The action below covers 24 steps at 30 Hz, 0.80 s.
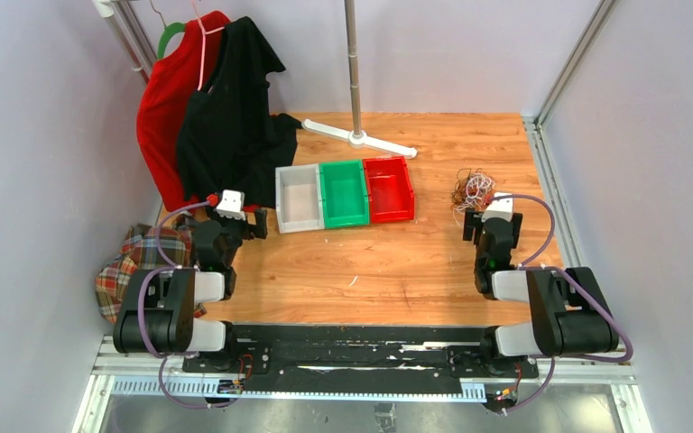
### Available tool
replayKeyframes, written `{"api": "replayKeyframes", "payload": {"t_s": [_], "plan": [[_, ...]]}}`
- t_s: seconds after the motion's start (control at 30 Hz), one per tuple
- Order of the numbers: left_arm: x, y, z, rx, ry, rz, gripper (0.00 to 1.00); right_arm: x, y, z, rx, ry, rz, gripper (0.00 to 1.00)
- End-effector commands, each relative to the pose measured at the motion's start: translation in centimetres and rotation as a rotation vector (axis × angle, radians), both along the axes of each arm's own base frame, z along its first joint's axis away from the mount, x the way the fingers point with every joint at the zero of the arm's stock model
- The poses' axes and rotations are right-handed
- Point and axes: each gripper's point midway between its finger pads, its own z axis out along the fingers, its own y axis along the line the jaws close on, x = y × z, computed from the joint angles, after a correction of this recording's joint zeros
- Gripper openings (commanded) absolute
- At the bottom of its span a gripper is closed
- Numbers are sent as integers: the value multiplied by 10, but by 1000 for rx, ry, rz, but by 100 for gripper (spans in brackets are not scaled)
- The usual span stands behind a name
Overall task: Untangle the cables
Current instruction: Move the cable to the center of the board.
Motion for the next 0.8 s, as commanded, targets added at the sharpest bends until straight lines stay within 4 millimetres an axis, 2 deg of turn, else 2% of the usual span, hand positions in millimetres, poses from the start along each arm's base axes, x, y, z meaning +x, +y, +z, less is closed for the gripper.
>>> {"api": "replayKeyframes", "payload": {"t_s": [0.0, 0.13, 0.23, 0.3, 0.37, 0.4, 0.43, 0.53, 0.63, 0.77], "plan": [[2, 2, 17, 1, -12, 12, 98, 1, -26, 23, 1, 30, -180, 81], [6, 3, 22, 49, 115, -5, 98, 6, -26, 58, 25, -13, -184, 81], [2, 3, 38, 40, 137, -2, 98, 1, -29, 81, 81, -97, -219, 81], [-3, -1, 48, 9, 156, -15, 98, 5, -19, 92, 85, -101, -148, 81], [-6, -6, 65, -30, 175, -27, 98, 9, -12, 99, 94, -79, -104, 81], [-9, -7, 66, -40, 196, -32, 98, 11, -12, 103, 124, -75, -119, 81], [-9, -8, 76, -43, 199, -39, 98, 13, -11, 105, 168, -68, -141, 81], [-11, -10, 85, -32, 246, -57, 98, 27, 10, 112, 324, -30, -70, 81], [-11, -6, 94, -4, 290, -52, 98, 34, 28, 117, 386, 37, 0, 81], [-16, -4, 98, 31, 349, -64, 98, 35, 33, 119, 403, 117, 6, 81]]}}
